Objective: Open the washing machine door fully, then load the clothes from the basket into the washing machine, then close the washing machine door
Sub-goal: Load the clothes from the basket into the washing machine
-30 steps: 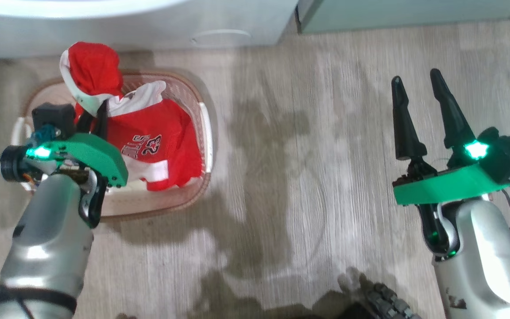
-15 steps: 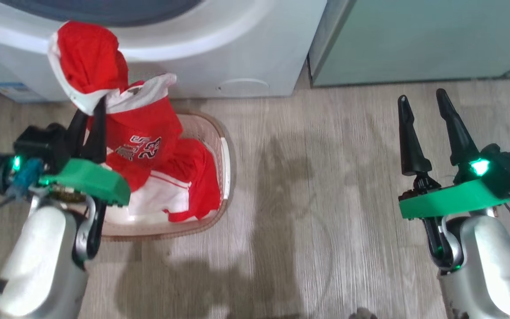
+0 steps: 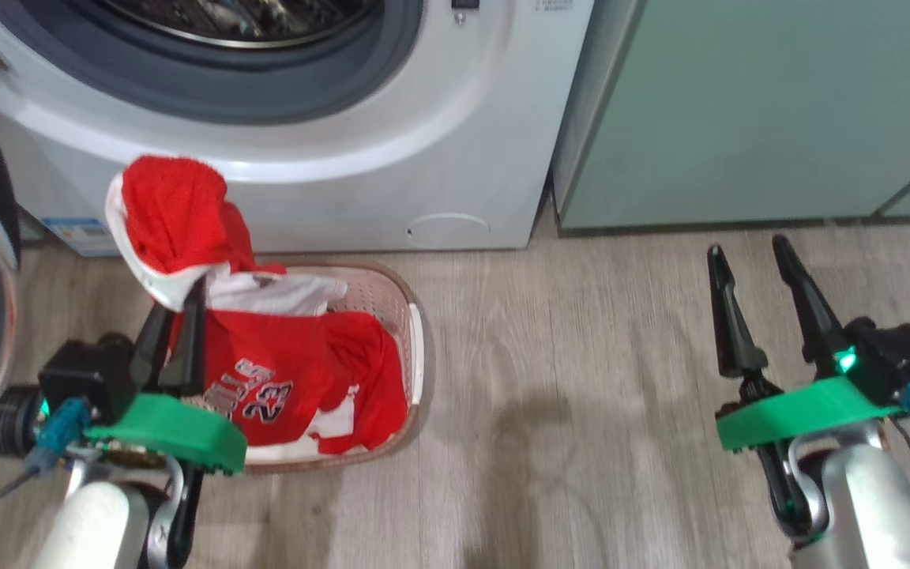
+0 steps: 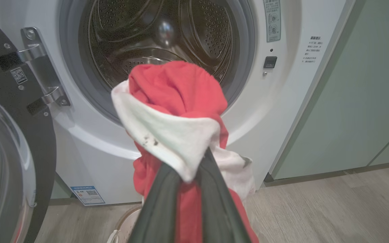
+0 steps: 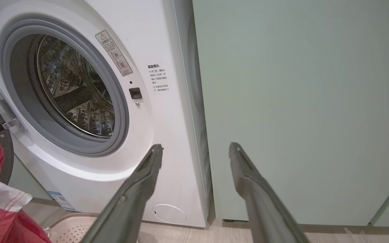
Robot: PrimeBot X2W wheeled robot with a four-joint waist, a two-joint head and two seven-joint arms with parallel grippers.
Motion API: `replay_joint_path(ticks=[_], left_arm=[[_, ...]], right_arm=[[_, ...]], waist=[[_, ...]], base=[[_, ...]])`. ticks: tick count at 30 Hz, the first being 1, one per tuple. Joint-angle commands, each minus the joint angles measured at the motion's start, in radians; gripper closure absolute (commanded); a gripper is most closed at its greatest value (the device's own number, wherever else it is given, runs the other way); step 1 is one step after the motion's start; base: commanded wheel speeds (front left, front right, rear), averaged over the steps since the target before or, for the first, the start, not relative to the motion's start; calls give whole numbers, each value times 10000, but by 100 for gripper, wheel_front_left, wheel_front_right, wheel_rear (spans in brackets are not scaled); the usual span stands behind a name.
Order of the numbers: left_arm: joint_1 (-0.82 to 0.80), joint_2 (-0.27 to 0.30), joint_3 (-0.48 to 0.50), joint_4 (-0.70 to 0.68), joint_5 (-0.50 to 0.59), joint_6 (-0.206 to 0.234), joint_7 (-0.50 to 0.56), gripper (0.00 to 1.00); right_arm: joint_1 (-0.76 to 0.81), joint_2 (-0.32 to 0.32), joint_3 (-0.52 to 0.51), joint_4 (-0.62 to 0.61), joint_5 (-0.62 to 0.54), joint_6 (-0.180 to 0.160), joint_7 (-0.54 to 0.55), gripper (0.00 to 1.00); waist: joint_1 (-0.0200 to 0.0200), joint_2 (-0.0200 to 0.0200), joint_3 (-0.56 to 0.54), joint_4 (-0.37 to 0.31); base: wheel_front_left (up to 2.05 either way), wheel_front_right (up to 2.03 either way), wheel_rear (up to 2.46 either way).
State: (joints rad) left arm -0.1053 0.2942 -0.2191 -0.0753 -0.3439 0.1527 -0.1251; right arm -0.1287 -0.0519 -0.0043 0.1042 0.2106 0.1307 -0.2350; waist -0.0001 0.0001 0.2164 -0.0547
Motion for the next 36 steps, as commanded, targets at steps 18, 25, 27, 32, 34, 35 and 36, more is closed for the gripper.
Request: replay_joint_path(ticks=[18, 25, 27, 32, 34, 35, 36], left_arm=[[623, 150, 545, -40, -198, 344, -598, 100], [664, 150, 651, 138, -259, 427, -749, 100], [653, 151, 650, 163, -269, 437, -762, 100], [603, 149, 632, 202, -311, 459, -742, 100], [595, 152, 630, 210, -320, 463, -732, 100], [586, 158, 632, 217, -324, 470, -733, 100], [582, 163, 632, 230, -327, 482, -723, 100]], right_arm=[[1240, 17, -350, -896, -240, 0, 798, 0], [1307, 17, -414, -1026, -161, 0, 865, 0], [1308, 17, -426, -1033, -142, 0, 867, 0], [1258, 17, -428, -1016, -125, 0, 861, 0], [1248, 17, -427, -1008, -119, 0, 856, 0], [1239, 17, -426, -997, -115, 0, 848, 0], [1233, 17, -427, -983, -112, 0, 842, 0]], waist=[[1, -1, -1330, 185], [1, -1, -1343, 194], [1, -1, -1326, 198], [1, -1, -1268, 195], [1, -1, -1258, 195], [1, -1, -1252, 197], [1, -1, -1248, 200]], base=[[0, 0, 0], [0, 0, 0], [0, 0, 0], [0, 0, 0], [0, 0, 0], [0, 0, 0], [0, 0, 0]])
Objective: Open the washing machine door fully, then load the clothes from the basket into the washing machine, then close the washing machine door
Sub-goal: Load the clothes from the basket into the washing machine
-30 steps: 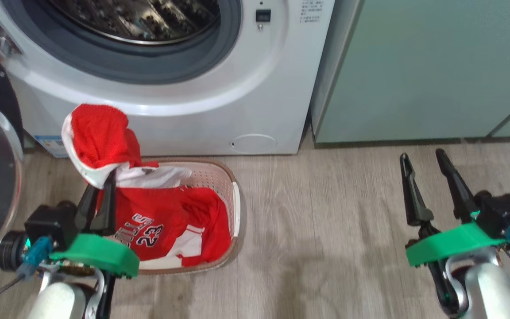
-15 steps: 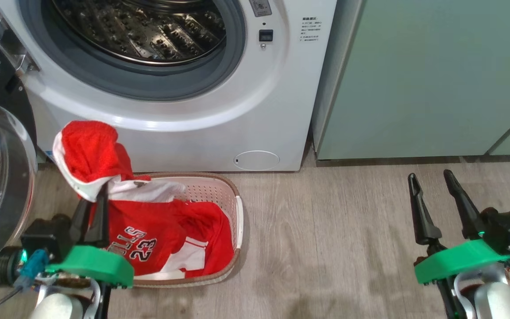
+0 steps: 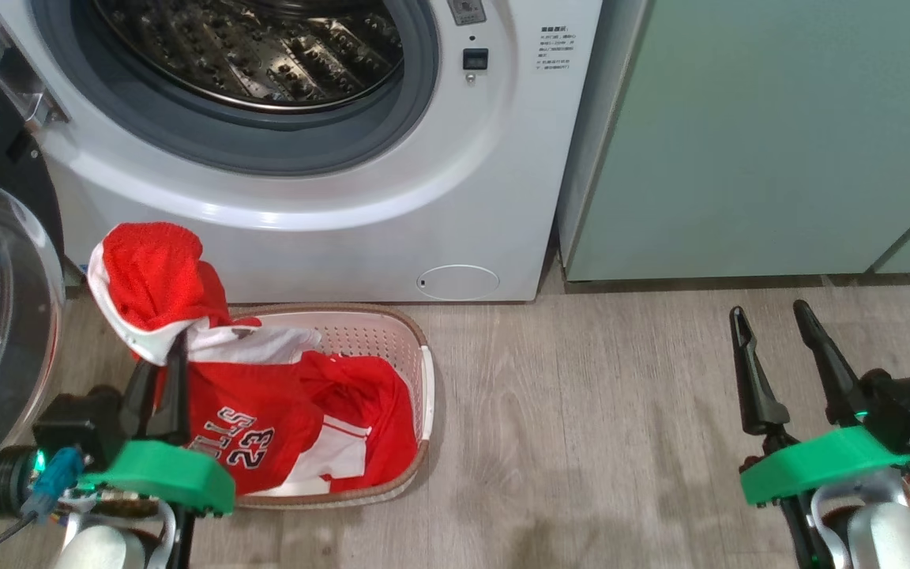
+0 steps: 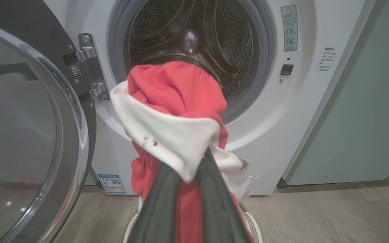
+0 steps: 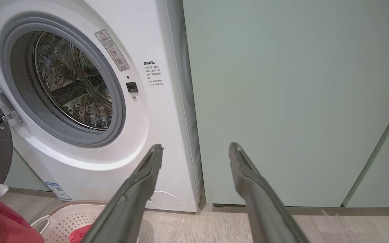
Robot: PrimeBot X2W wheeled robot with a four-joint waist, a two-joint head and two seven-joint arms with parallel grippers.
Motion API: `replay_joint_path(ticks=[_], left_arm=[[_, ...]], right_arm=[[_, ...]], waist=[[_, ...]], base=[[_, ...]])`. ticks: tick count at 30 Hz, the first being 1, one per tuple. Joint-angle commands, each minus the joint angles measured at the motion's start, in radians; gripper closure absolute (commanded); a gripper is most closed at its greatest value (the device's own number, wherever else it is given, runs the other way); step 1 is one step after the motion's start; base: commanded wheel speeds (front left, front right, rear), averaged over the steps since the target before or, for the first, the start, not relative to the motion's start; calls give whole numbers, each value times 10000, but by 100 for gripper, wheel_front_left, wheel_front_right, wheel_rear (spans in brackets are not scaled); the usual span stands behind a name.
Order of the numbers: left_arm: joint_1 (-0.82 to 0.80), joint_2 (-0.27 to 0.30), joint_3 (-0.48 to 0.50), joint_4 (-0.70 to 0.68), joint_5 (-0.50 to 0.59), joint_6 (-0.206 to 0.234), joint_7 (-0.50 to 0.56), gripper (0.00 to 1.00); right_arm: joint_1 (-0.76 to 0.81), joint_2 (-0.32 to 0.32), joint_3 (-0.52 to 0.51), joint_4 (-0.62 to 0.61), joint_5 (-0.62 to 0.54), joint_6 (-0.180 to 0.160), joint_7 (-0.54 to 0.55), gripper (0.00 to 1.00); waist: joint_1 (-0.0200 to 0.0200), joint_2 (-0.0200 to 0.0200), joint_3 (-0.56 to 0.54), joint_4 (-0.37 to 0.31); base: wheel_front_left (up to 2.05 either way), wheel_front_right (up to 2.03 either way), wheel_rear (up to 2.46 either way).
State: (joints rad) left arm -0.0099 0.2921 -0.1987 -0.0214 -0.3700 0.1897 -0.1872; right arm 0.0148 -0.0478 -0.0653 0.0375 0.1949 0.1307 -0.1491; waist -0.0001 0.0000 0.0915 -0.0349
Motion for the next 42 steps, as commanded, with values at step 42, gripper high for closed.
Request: replay_joint_path(ticks=[42], left_arm=[[-8657, 1820, 626, 4296, -1250, -1850, 2791, 100]], right_arm=[[-2589, -24, 1675, 68, 1112, 0, -1073, 0]], waist=[[1, 0, 4903, -2545]], base=[[0, 0, 0]])
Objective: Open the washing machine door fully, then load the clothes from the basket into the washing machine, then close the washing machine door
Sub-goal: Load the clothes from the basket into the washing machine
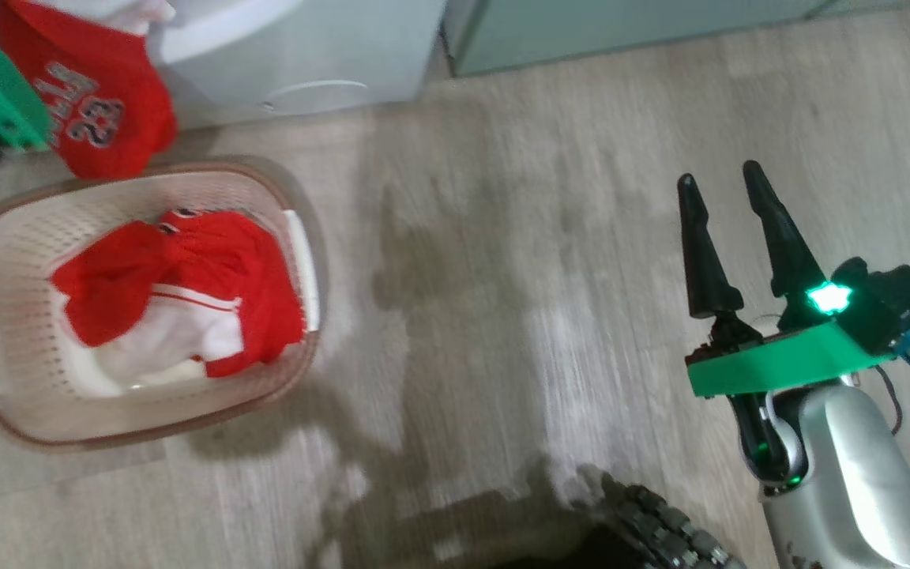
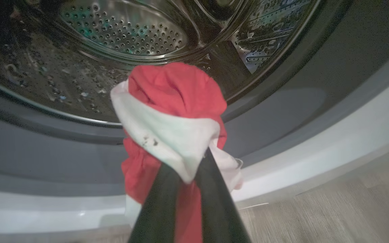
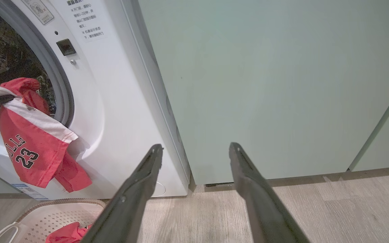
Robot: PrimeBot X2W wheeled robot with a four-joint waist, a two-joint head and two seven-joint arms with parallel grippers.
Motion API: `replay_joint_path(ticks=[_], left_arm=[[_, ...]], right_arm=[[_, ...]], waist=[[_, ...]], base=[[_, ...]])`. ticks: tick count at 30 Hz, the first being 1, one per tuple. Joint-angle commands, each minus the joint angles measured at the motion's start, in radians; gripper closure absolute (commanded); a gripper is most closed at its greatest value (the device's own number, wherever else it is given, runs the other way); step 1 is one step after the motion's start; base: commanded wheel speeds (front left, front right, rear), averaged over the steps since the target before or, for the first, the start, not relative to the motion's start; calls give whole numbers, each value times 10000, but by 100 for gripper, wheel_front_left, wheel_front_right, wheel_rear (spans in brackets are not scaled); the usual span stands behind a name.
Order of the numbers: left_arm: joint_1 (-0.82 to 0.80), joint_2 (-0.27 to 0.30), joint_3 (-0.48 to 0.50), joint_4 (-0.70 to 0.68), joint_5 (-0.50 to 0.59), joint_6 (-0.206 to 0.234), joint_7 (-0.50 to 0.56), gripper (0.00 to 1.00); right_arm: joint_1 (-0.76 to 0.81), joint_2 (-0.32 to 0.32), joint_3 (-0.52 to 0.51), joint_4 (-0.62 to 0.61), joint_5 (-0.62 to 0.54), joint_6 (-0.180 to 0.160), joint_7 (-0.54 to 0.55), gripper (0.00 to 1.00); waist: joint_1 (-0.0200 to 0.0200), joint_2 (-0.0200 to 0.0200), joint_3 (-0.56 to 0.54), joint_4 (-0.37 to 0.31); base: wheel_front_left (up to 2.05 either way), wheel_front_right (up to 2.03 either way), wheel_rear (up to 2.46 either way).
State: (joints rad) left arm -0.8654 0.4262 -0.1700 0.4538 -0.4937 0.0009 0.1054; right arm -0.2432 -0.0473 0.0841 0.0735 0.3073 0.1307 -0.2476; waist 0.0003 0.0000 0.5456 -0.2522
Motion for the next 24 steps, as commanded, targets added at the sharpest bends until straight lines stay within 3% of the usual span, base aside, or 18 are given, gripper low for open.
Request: replay_joint_path(ticks=[1, 10, 16, 24], left_arm=[[-410, 581, 331, -280, -29, -33, 37, 100], [-2788, 1430, 156, 1005, -54, -513, 1662, 100], [-4006, 2073, 345, 1440, -197, -609, 2434, 100], [-5199, 2662, 897, 1537, -174, -109, 1967, 100]], right_arm=[[-66, -29, 242, -251, 64, 0, -104, 0], [-447, -29, 609, -420, 709, 0, -138, 0], [-543, -29, 834, -607, 1004, 0, -139, 0], [-629, -29, 1036, -733, 1318, 0, -140, 0]], waist=[[-3, 0, 475, -471], [-3, 0, 1370, -1283], [-3, 0, 1906, -1728], [-3, 0, 2455, -2196]], base=[[0, 0, 0], [0, 0, 0], [0, 0, 0], [0, 0, 0]])
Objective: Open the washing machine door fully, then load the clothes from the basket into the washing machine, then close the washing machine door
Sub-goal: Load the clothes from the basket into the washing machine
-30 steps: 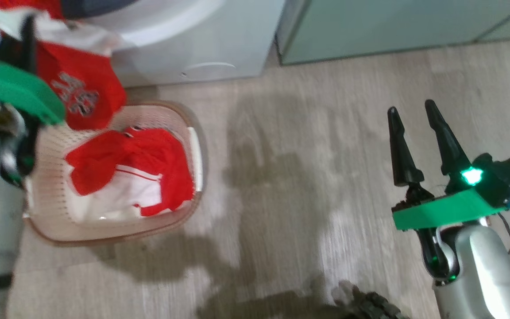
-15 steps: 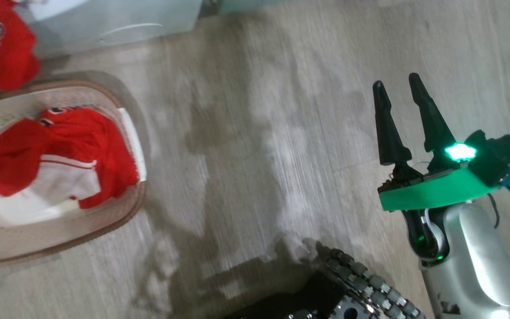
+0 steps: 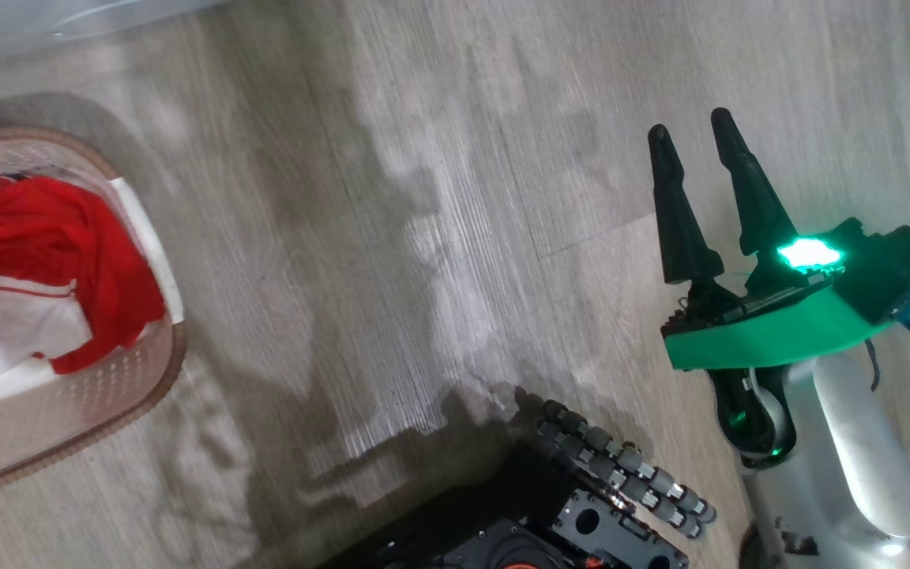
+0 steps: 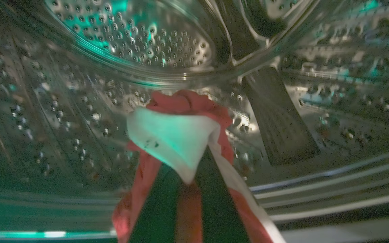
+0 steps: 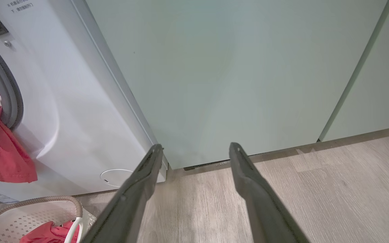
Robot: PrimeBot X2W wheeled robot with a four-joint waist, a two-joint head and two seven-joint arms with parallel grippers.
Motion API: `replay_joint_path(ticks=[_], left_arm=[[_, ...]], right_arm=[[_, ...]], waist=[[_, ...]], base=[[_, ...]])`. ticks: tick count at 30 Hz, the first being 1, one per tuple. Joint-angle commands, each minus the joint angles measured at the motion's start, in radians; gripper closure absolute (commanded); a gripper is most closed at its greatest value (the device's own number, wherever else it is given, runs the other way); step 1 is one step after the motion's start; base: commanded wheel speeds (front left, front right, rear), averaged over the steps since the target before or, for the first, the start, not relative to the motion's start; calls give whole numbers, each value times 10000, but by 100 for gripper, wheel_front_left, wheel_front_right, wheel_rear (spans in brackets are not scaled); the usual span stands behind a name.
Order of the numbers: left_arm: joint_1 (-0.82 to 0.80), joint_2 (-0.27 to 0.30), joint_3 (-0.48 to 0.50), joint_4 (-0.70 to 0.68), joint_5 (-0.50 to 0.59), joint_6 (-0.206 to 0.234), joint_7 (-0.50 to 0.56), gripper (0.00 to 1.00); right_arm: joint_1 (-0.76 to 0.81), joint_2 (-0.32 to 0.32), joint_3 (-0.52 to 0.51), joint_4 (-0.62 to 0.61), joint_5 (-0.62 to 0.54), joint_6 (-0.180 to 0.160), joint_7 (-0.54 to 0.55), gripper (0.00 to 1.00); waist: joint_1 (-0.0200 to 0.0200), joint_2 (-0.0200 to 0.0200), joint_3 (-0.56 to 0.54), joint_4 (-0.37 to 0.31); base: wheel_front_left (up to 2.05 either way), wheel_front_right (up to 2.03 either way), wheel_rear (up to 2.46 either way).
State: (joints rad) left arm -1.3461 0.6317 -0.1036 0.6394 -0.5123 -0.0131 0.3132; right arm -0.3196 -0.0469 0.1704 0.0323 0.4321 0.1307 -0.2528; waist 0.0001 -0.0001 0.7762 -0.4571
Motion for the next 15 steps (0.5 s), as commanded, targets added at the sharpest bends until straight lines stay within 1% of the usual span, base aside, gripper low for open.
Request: replay_joint_path(ticks=[1, 5, 8, 13, 15], left_arm=[[-526, 689, 254, -293, 93, 77, -296, 100], [-1015, 722, 449, -196, 222, 419, -1084, 100], [-1348, 811, 453, -92, 465, 565, -1805, 100], [-1812, 871, 408, 277, 843, 648, -3332, 100], [-1751, 819, 340, 547, 860, 558, -3579, 100]], right_arm=[[123, -33, 190, -333, 104, 0, -88, 0], [119, -33, 250, -403, 207, 0, -89, 0], [132, -33, 296, -477, 260, 0, -89, 0], [144, -33, 335, -597, 315, 0, -89, 0], [145, -33, 345, -617, 318, 0, -89, 0]], waist=[[-1, 1, 203, -198], [-1, 1, 390, -364], [-1, 1, 500, -457], [-1, 1, 626, -502], [-1, 1, 637, -475]], base=[[0, 0, 0], [0, 0, 0], [0, 0, 0], [0, 0, 0], [0, 0, 0]])
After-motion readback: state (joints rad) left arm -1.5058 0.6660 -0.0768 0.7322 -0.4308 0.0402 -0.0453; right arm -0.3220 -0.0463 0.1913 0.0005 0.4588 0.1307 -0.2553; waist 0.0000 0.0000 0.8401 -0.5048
